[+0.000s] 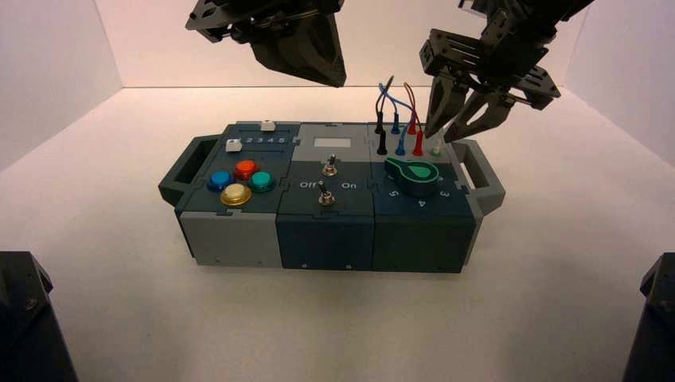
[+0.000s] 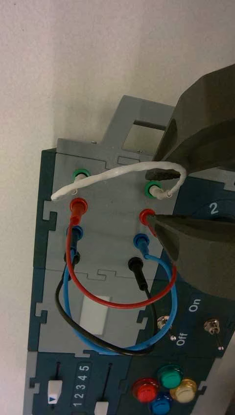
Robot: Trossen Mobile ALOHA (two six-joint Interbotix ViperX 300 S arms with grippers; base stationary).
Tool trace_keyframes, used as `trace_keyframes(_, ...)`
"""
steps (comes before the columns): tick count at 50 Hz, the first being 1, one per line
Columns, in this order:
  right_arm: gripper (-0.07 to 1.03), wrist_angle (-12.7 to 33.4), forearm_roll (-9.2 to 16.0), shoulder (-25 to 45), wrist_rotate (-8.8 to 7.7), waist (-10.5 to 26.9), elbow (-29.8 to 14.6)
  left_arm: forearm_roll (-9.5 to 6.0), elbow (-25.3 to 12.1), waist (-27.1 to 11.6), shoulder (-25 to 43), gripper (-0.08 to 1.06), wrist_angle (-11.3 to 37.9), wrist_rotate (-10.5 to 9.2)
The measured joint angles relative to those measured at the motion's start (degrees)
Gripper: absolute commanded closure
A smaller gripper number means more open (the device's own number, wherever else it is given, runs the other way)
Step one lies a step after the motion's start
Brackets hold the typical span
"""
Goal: Pull the white wire.
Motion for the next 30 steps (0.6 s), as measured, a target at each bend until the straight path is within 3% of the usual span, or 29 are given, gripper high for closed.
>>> trace_keyframes(20,0.63,-0.9,0.0,1.0,0.0,0.0,0.0,0.0,0.0,0.0,0.2,1.0,0.1,0.0)
trace_keyframes(30,0.79,-2.5,0.1,3.6,0.09,0.2,-0.4,0.0,0.0,-0.1,0.3,1.0,0.2,0.0)
